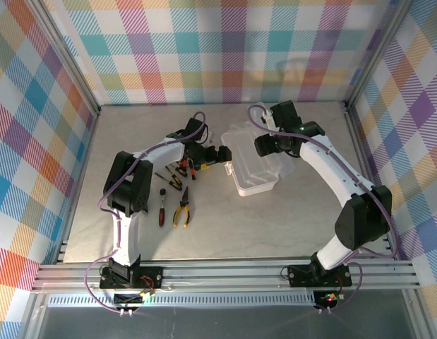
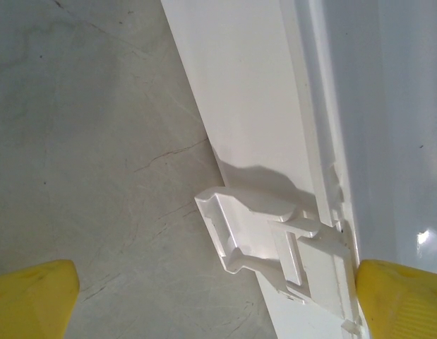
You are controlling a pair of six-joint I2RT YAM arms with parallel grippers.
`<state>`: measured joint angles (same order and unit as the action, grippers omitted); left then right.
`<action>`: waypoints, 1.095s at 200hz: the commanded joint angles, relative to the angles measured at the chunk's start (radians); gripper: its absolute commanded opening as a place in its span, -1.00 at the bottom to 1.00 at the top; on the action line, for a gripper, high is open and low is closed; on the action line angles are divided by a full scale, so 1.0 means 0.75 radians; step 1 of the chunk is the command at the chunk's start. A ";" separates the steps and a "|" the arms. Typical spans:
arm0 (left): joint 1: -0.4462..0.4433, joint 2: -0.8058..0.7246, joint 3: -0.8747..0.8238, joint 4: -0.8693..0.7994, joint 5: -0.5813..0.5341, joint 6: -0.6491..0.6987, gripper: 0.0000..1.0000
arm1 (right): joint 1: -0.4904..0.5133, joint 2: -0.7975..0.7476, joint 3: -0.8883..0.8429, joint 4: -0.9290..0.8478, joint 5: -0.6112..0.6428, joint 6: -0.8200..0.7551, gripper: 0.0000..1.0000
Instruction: Pack the tool kit
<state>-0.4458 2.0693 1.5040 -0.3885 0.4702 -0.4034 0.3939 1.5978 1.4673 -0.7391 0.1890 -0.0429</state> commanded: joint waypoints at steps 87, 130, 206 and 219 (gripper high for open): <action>-0.018 0.035 0.010 -0.004 0.012 -0.006 0.99 | -0.164 -0.083 -0.021 -0.098 0.120 0.025 0.93; -0.017 0.033 0.013 -0.008 0.011 -0.004 0.99 | -0.238 -0.091 -0.030 -0.117 0.141 0.034 0.96; -0.017 0.052 0.056 -0.044 0.005 0.012 0.99 | -0.285 -0.118 -0.063 -0.099 0.049 0.026 0.98; -0.017 0.054 0.064 -0.051 0.003 0.016 0.99 | -0.294 -0.119 -0.066 -0.101 0.052 0.029 0.98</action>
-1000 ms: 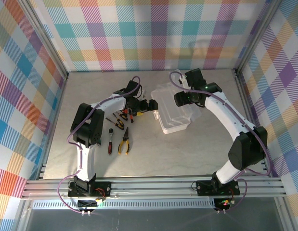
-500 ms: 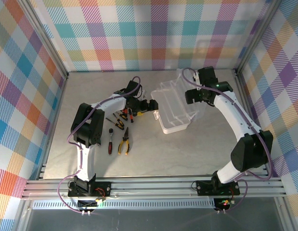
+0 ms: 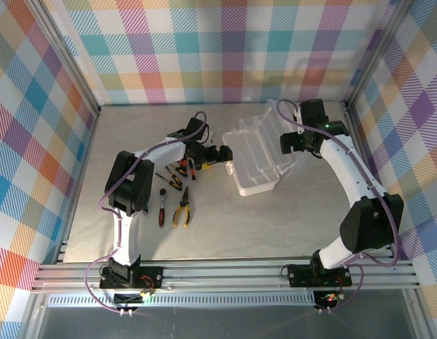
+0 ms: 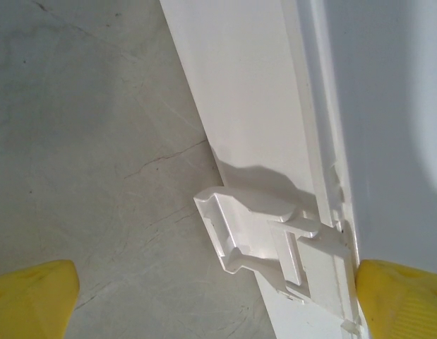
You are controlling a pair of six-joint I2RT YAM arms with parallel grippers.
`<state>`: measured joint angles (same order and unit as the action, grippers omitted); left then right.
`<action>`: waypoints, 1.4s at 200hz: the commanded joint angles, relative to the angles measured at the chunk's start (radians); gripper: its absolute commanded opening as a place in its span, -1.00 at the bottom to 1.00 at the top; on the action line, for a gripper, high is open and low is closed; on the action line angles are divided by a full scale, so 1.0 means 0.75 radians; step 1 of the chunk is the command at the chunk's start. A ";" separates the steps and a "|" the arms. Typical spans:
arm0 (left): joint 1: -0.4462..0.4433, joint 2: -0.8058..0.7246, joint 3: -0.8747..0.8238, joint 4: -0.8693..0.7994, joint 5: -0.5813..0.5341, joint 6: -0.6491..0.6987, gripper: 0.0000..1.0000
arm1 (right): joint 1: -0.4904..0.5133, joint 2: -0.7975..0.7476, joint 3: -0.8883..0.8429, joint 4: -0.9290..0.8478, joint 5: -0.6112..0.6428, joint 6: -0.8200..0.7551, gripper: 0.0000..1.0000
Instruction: Pack the tool kit
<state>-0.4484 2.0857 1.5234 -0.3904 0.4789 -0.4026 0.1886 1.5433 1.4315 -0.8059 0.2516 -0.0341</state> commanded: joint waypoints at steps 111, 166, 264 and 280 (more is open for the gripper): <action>-0.013 0.056 0.080 -0.087 -0.014 0.031 0.99 | -0.125 -0.048 -0.043 -0.021 -0.031 0.062 0.98; 0.013 0.003 0.133 -0.177 -0.093 0.093 0.99 | -0.124 -0.133 -0.024 -0.035 -0.147 0.019 0.98; 0.109 -0.406 -0.031 -0.484 -0.406 0.192 0.99 | 0.004 -0.178 -0.063 0.020 -0.476 0.052 0.98; 0.105 -0.496 -0.154 -0.534 -0.451 0.215 0.99 | 0.030 -0.180 -0.075 0.030 -0.498 0.076 0.98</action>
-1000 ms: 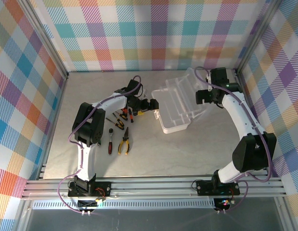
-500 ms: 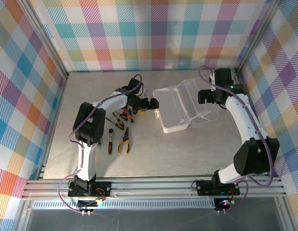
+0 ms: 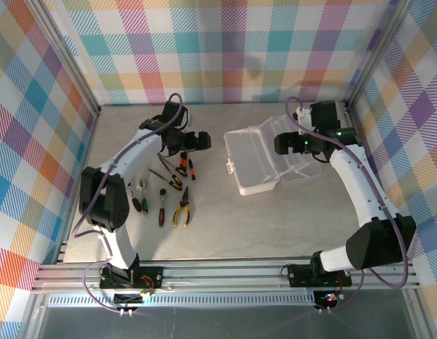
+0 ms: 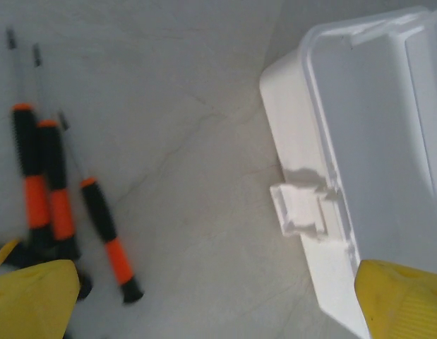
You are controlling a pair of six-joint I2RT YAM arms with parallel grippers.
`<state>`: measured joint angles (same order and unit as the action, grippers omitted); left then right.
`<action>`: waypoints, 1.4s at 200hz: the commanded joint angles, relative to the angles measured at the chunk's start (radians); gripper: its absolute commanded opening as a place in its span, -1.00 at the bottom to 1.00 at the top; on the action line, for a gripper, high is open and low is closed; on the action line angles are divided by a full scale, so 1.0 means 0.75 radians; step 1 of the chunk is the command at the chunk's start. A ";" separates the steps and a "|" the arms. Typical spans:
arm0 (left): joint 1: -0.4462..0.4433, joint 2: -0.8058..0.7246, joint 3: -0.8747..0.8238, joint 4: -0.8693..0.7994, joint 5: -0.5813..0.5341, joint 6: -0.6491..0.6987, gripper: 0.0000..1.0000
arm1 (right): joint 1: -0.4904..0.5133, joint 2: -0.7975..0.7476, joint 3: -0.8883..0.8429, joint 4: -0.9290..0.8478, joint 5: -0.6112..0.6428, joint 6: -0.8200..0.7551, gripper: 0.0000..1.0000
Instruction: Pack the tool kit
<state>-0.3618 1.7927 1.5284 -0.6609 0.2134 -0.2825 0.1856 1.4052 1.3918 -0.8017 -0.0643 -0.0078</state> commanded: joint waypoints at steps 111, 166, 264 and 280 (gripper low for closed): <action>-0.164 -0.174 -0.647 -0.058 -0.248 -0.047 0.83 | 0.167 -0.080 -0.137 0.026 -0.084 0.119 0.98; -0.180 0.019 -0.611 0.056 -0.319 -0.085 0.46 | 0.200 -0.117 -0.154 0.002 -0.058 0.139 0.98; -0.223 0.105 -0.580 -0.006 -0.240 -0.155 -0.59 | 0.200 -0.082 0.044 -0.347 -0.067 0.174 0.98; -0.225 0.096 -0.577 0.001 -0.238 -0.154 -0.69 | 0.199 -0.068 0.033 -0.336 -0.090 0.155 0.98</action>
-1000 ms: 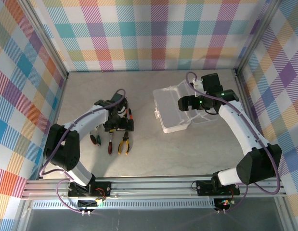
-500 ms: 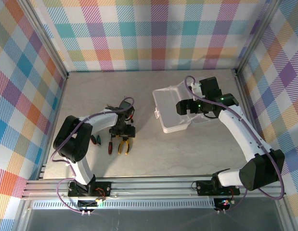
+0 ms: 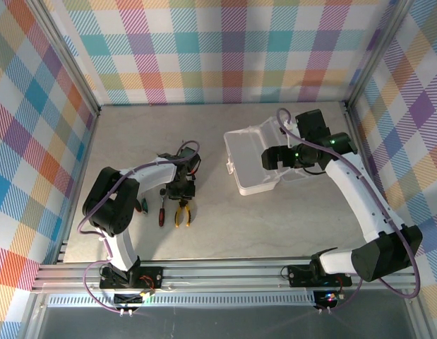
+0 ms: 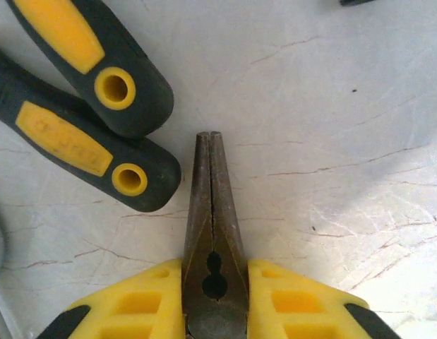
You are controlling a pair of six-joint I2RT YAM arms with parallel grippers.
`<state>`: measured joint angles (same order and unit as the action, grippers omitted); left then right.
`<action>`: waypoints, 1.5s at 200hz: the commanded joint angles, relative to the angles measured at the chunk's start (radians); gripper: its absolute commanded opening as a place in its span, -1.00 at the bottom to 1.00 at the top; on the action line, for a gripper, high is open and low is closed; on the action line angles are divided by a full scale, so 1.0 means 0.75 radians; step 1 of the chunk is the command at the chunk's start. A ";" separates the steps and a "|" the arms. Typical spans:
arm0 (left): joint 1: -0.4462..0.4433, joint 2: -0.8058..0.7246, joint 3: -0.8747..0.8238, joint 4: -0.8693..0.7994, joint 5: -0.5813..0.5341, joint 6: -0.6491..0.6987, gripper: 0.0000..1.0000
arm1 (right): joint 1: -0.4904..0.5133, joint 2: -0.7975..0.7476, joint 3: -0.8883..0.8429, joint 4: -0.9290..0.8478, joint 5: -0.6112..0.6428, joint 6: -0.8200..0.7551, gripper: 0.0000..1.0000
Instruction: Pack the tool kit
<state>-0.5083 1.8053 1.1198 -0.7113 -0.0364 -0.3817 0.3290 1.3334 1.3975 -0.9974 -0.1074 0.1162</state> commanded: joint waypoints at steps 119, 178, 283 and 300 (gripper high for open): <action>-0.091 -0.126 0.165 -0.045 0.133 -0.014 -1.00 | 0.117 -0.021 -0.129 0.166 -0.227 0.014 0.98; -0.091 -0.239 0.202 -0.024 0.275 -0.022 -1.00 | 0.278 0.010 -0.231 0.316 -0.284 0.071 0.98; -0.089 -0.220 0.384 0.027 0.494 -0.064 -1.00 | 0.482 0.253 -0.316 0.690 -0.421 0.260 0.67; -0.089 -0.201 0.409 0.025 0.493 -0.061 -1.00 | 0.502 0.285 -0.304 0.728 -0.437 0.278 0.65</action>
<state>-0.5755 1.6478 1.3724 -0.6971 0.2928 -0.4156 0.6815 1.5192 1.1461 -0.5274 -0.3824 0.2882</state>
